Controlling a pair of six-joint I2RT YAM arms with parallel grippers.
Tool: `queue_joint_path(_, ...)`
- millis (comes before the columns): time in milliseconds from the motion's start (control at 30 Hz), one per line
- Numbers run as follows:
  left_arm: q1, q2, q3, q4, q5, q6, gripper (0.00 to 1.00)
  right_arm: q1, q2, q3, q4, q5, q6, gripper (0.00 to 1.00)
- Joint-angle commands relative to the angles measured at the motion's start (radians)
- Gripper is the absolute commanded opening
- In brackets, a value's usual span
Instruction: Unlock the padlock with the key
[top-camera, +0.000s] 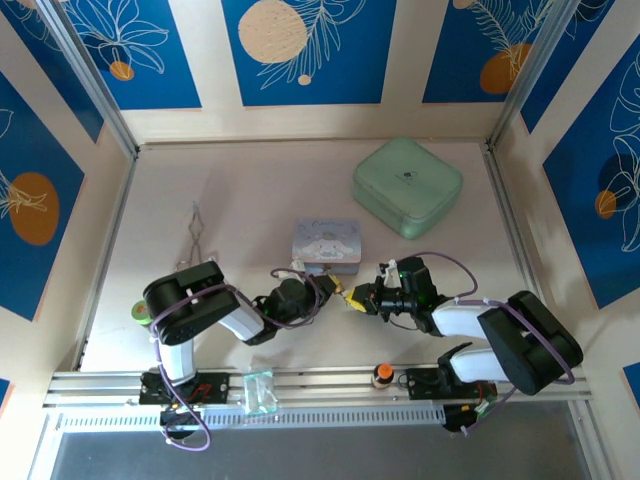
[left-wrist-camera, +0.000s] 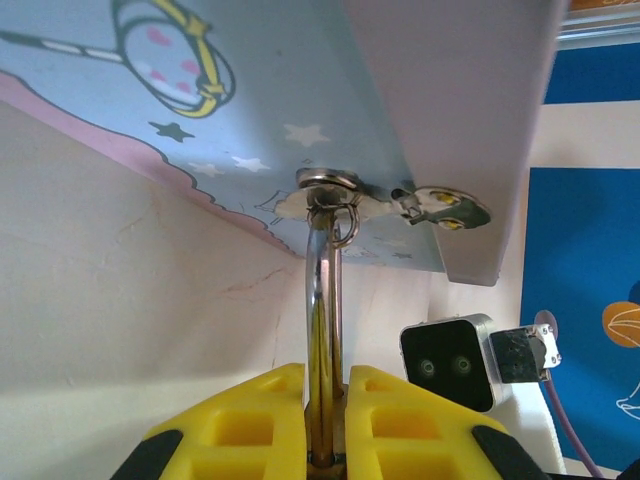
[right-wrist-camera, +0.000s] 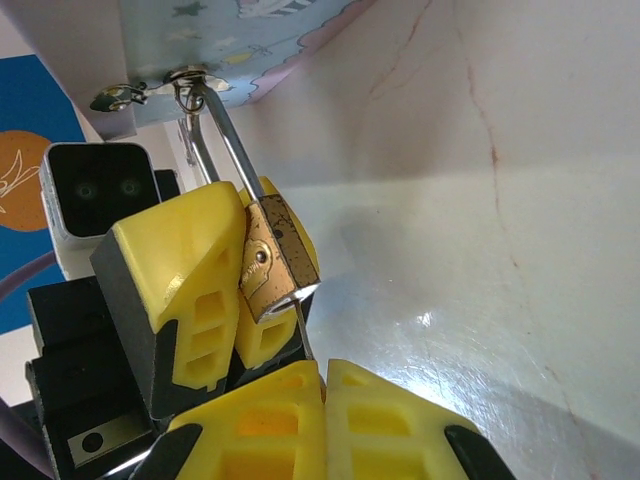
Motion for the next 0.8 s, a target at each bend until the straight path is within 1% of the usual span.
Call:
queue_joint_path(0, -0.018, -0.005, 0.002, 0.021, 0.000, -0.015, 0.00, -0.001, 0.024, -0.007, 0.086, 0.006, 0.026, 0.00)
queue_joint_path(300, -0.025, -0.015, -0.002, -0.004, -0.009, -0.016, 0.00, -0.002, 0.004, -0.029, 0.132, 0.048, 0.051, 0.00)
queue_joint_path(433, -0.026, 0.009, -0.007, 0.041, -0.011, -0.030, 0.00, -0.003, -0.014, -0.028, 0.115, 0.057, 0.050, 0.00)
queue_joint_path(767, -0.028, 0.023, 0.001, 0.037, -0.013, -0.038, 0.00, 0.008, -0.041, -0.036, 0.113, 0.078, 0.051, 0.00)
